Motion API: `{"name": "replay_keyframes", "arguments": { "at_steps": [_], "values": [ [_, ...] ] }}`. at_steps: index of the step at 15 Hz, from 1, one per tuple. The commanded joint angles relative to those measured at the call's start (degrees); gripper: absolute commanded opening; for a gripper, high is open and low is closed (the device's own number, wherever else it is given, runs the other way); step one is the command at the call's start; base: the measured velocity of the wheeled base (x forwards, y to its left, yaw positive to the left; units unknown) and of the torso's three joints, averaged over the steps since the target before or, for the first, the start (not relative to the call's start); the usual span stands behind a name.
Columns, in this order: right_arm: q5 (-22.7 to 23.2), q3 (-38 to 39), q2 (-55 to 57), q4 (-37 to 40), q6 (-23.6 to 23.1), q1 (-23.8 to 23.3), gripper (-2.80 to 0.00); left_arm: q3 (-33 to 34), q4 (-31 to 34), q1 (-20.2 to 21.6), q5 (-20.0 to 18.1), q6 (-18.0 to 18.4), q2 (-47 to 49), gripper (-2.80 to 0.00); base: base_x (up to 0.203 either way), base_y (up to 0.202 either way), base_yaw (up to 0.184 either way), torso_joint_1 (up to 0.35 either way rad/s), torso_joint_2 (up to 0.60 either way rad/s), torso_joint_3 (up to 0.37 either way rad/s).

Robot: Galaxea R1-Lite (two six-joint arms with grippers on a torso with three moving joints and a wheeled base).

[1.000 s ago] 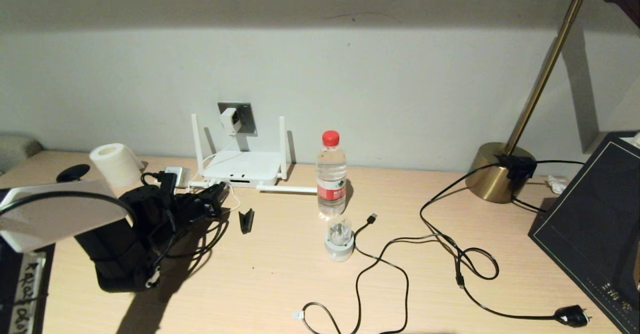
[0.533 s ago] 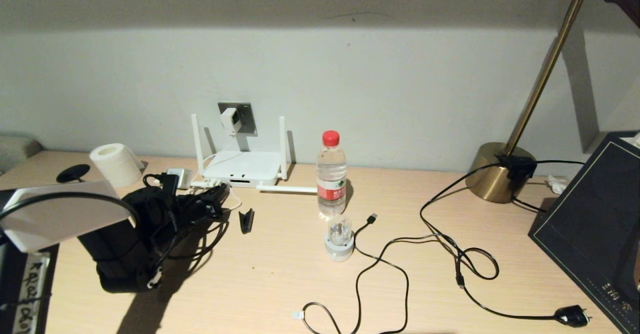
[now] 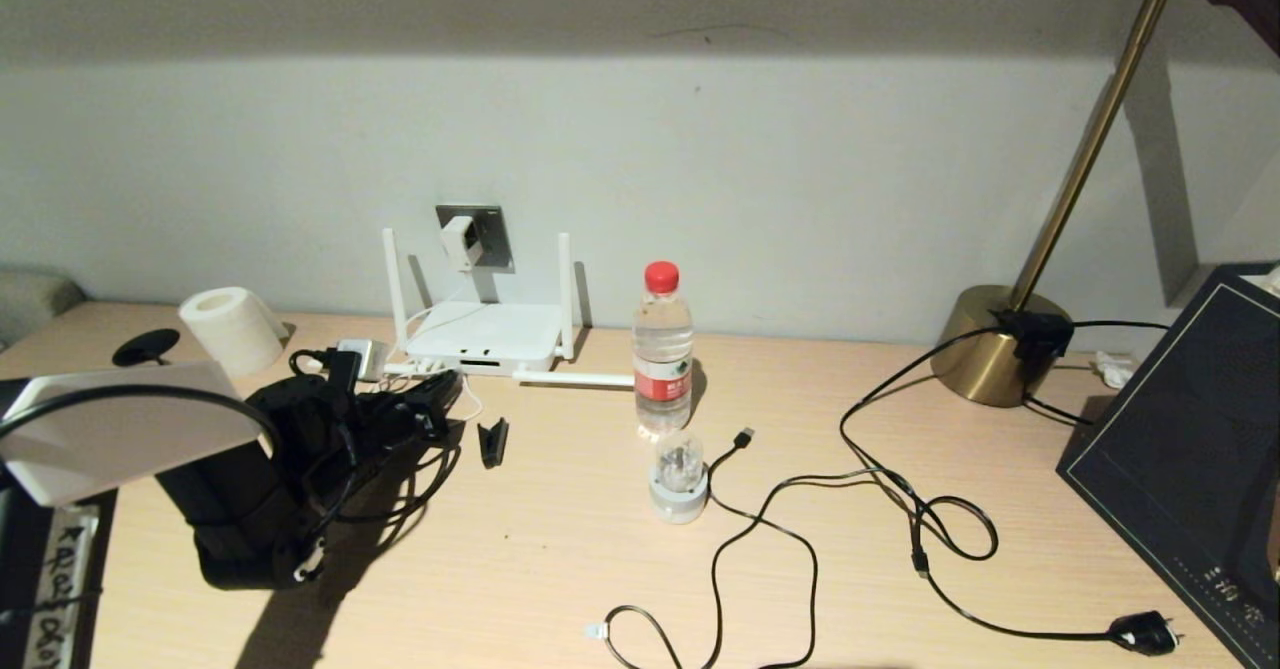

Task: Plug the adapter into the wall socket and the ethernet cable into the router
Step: Align cable and router interface

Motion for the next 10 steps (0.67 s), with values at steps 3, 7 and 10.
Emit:
{"name": "replay_keyframes", "arguments": {
  "at_steps": [3,7,10],
  "values": [
    [0.02,2.02,0.09,-0.04,-0.05,0.00,-2.80,0.07,-0.49,-0.06,-0.09,-0.03,-0.17,-2.80,0.000,0.000,0.000,0.000,0.00,0.000],
    [0.02,2.02,0.09,-0.04,-0.05,0.00,-2.80,-0.15,-0.49,-0.06,-0.01,-0.03,-0.17,-2.80,0.000,0.000,0.000,0.000,0.00,0.000],
    [0.02,2.02,0.09,-0.04,-0.05,0.00,-2.80,-0.67,-0.49,-0.06,-0.05,-0.03,-0.17,-2.80,0.000,0.000,0.000,0.000,0.00,0.000]
  ]
}}
